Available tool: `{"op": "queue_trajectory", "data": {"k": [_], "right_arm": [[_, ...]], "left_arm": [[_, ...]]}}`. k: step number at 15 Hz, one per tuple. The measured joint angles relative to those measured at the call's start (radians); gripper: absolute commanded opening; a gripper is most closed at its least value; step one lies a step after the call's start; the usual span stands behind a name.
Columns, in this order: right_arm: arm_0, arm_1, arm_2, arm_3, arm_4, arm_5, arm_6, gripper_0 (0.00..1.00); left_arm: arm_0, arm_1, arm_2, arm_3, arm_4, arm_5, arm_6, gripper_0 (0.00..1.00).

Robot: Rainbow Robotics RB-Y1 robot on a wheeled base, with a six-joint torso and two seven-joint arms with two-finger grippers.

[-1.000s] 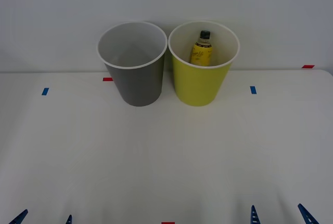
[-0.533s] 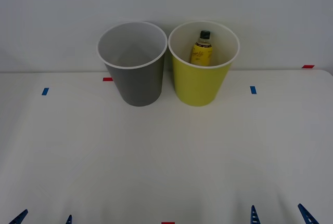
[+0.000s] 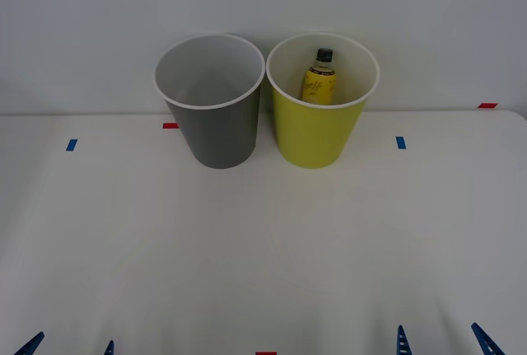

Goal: Put cans in the gray bin and PET bottles in the light green bin.

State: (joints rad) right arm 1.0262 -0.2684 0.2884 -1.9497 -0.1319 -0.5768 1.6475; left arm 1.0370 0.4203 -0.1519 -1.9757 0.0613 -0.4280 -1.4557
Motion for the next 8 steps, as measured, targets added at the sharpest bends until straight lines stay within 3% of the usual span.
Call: {"op": "queue_trajectory", "data": {"k": [8], "right_arm": [[0.0,0.0,0.0,0.0,0.0,0.0,0.0,1.0]], "left_arm": [[0.0,0.0,0.0,0.0,0.0,0.0,0.0,1.0]]}}
